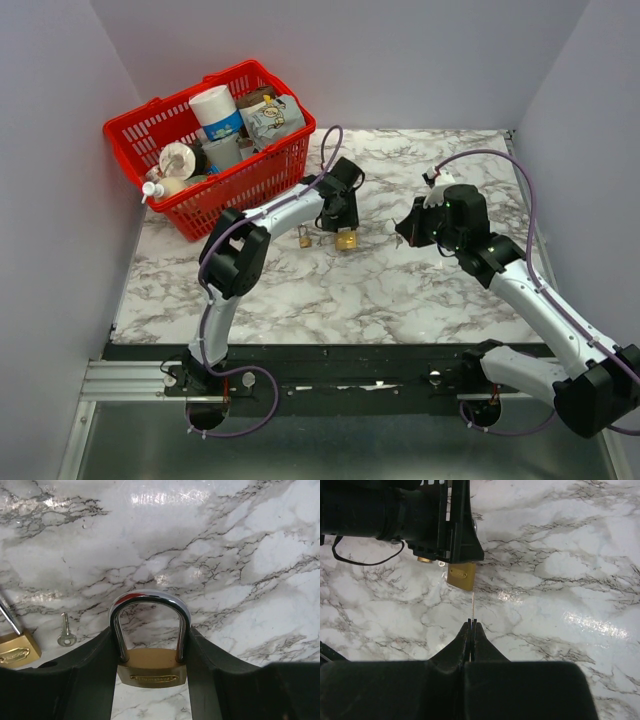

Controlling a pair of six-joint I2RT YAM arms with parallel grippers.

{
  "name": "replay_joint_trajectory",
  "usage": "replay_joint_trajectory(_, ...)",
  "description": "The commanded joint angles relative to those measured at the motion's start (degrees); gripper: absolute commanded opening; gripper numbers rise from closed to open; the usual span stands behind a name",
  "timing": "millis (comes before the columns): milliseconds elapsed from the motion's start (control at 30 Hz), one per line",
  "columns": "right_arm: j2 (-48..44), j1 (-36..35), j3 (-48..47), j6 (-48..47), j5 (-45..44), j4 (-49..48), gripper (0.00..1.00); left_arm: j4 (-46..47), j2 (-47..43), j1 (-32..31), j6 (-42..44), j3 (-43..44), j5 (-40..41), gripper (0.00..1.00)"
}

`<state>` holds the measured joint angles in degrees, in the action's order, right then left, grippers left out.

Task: Lock with the key
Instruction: Place the lock at the center of the board.

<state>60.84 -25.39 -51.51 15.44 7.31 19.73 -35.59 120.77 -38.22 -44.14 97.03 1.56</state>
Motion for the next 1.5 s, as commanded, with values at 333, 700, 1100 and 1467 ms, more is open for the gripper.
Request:
replay_joint_trajectory(333, 1.3, 1.3, 0.2, 1.0, 0.8, -1.1, 0.01, -0.7, 7.9, 0.3, 0.8, 7.5, 6.5, 0.09)
replay_joint_trajectory(700, 3.0, 2.0, -0.7, 1.2, 1.4, -1.1, 0.01, -2.4, 10.4, 0.4, 2.0, 8.7, 8.5, 0.42)
replay_joint_trajectory(1100, 4.0, 2.4, -1.3, 1.5, 0.9, -1.3, 0.01, -2.1, 9.9, 0.2, 2.3, 7.2, 8.7, 0.83)
replay_joint_trajectory(1467, 5.1, 4.0, -1.8, 4.0, -0.8, -1.4, 0.01, 0.4, 3.0, -0.5, 6.2, 13.1, 8.8, 0.91)
